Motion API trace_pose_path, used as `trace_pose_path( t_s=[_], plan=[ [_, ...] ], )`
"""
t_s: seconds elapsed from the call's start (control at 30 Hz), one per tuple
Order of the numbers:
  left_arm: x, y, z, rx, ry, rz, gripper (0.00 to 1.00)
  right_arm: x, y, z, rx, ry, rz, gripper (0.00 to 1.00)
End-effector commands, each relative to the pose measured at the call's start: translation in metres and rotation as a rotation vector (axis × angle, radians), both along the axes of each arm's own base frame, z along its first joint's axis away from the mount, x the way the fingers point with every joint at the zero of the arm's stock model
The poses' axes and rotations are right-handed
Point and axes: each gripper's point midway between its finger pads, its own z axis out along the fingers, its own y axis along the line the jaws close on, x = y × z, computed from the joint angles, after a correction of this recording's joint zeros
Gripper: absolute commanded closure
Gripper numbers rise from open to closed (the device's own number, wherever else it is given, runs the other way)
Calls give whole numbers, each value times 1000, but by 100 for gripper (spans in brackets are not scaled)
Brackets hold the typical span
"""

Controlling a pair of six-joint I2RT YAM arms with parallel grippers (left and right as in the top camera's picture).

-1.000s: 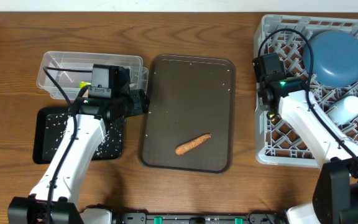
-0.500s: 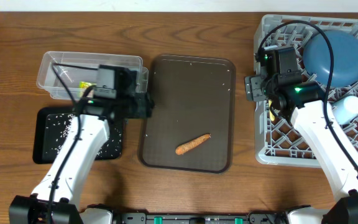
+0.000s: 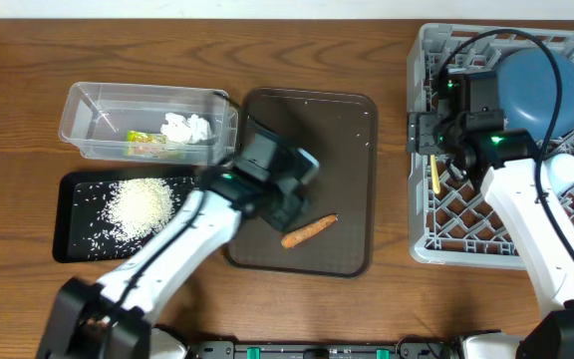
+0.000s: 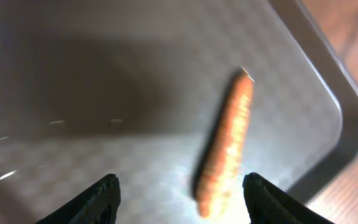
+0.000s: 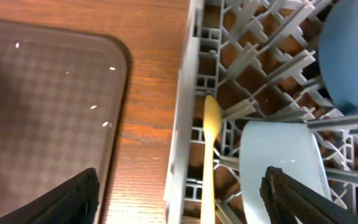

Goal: Sort waste into correct bins and load items into the dishwasher rack
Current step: 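Reach the left gripper to the carrot on the brown tray and grasp it, then carry the carrot left with the left gripper and lower it onto the black tray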

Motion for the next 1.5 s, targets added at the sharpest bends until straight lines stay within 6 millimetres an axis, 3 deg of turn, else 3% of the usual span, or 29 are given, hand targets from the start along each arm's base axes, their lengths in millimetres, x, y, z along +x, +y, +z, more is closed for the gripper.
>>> trace_pose_path(
  t_s=[0.0, 0.2, 0.47, 0.7, 0.93, 1.1, 1.2, 1.23, 1.47],
  plan=[
    [-17, -15, -17, 72, 0, -183, 34, 2, 0, 9, 22, -18, -15, 17],
    [-39, -29, -40, 123, 46, -294, 32, 2, 0, 9, 21, -15, -16, 18],
    [-40, -21, -70, 208, 94, -292, 31, 2, 0, 9, 21, -15, -15, 17],
    [-42, -19, -83, 226, 123, -292, 31, 2, 0, 9, 21, -15, -15, 17],
    [-41, -19, -83, 226, 123, -289, 61, 1, 0, 8, 21, -12, -15, 17],
    [-32, -9, -84, 289, 81, -269, 77, 1, 0, 8, 20, -12, -16, 17],
    [-24, -2, -81, 336, 39, -244, 81, 1, 0, 8, 20, -11, -16, 17],
    [-21, 0, -78, 347, 22, -232, 87, 1, 0, 8, 20, -11, -15, 17],
    [6, 11, -40, 279, -57, -19, 90, 0, 0, 7, 19, -7, -15, 17]
  ],
)
